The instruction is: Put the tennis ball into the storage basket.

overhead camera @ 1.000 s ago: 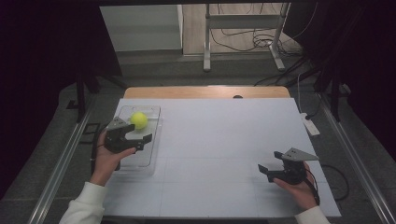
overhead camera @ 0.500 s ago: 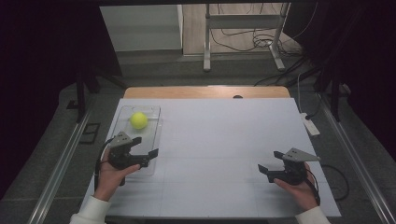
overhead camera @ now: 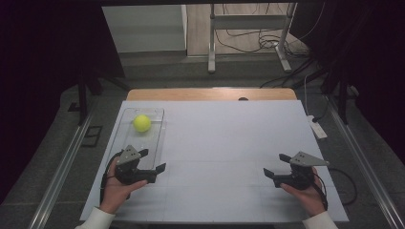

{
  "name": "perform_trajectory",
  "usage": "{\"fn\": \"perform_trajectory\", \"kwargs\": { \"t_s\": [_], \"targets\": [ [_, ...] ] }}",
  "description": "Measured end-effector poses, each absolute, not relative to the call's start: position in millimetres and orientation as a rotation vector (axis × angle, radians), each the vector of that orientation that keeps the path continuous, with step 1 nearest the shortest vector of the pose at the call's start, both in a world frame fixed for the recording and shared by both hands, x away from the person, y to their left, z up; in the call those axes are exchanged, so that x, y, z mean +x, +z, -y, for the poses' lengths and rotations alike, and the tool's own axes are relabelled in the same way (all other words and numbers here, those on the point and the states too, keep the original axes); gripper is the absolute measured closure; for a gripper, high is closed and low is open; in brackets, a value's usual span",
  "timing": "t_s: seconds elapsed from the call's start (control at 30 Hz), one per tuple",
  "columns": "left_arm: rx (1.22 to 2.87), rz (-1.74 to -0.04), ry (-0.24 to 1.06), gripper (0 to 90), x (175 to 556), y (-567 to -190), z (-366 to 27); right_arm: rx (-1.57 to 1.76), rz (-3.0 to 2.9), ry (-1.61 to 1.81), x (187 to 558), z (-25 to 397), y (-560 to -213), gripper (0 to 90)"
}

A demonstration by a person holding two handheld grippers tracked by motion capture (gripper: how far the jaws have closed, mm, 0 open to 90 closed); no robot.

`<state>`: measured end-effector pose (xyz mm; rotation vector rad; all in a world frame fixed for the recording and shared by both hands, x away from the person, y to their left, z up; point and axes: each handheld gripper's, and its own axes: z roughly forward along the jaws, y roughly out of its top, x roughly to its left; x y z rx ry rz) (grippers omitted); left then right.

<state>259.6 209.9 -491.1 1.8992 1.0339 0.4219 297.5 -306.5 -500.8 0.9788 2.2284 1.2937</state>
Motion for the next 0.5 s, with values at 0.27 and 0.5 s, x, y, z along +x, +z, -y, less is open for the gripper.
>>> {"fn": "perform_trajectory", "kwargs": {
  "t_s": [0.27, 0.5],
  "targets": [
    [1.897, -1.029, 0.416, 12.0, 261.4, -492.9, -210.2, 0.972, -2.231, 1.301, 297.1, 306.3, -500.9, 13.7],
    [1.895, -1.034, 0.415, 12.0, 261.6, -494.4, -210.0, 0.973, -2.228, 1.315, 299.0, 307.1, -500.6, 13.8]
  ]
}}
